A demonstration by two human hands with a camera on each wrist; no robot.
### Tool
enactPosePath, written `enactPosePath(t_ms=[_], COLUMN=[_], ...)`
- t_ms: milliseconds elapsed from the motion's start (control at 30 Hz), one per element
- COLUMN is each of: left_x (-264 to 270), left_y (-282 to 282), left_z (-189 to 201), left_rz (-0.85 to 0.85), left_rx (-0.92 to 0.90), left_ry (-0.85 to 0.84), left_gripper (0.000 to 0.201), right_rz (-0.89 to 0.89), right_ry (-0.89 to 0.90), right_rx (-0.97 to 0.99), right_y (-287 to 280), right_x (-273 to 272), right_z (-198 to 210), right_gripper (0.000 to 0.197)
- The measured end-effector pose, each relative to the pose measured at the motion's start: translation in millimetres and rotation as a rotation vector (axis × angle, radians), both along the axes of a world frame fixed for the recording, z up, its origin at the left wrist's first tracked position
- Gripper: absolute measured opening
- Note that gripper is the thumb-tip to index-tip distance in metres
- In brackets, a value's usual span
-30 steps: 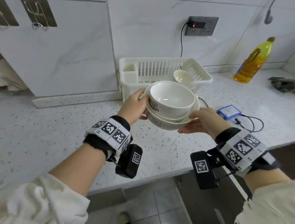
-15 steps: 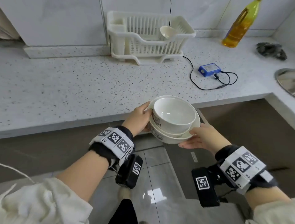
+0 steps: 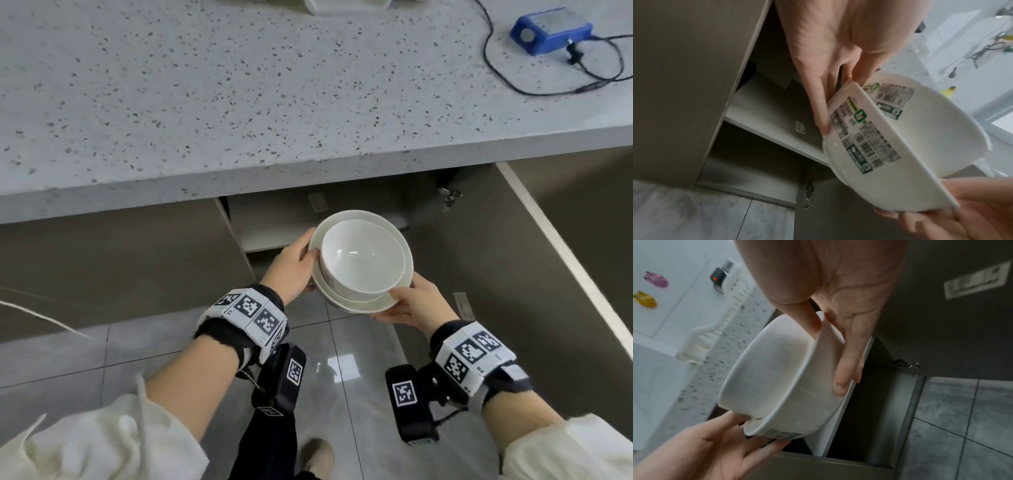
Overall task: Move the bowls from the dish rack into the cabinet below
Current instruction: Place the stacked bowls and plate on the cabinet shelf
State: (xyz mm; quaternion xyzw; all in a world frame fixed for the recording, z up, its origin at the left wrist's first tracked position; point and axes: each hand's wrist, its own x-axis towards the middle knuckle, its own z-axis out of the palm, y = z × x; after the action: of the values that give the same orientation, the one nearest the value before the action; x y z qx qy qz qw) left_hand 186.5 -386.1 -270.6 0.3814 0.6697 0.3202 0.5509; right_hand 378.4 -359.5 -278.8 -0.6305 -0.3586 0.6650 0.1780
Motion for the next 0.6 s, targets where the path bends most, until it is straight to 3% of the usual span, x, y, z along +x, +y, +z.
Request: enactPosePath(t_ms=[200,467,600], left_x=[-36.1,-73.2,-79.5], left_y=[35.4,86.6,100.3], left_z=[-70.6,-158.5,-172.7], left_rz=[0.149,0.299,0.366], left_rx=[0.023,-0.071,-0.074], left_ry=[0.068,0.036,-0.031], left_gripper=[0.046,0.057,0.059], right_rz=[0.020,0.049,0.042], right_ry=[0.045,0.052,0.043], right_rx=[0.025,-0.021,-0.019], right_y=[53.2,118.5,134.5], right_x=[-54.2,-106.3,-119.2], right_z=[-75.8,-147.0,-170.5], right_gripper=[0.045,0.043,0.043])
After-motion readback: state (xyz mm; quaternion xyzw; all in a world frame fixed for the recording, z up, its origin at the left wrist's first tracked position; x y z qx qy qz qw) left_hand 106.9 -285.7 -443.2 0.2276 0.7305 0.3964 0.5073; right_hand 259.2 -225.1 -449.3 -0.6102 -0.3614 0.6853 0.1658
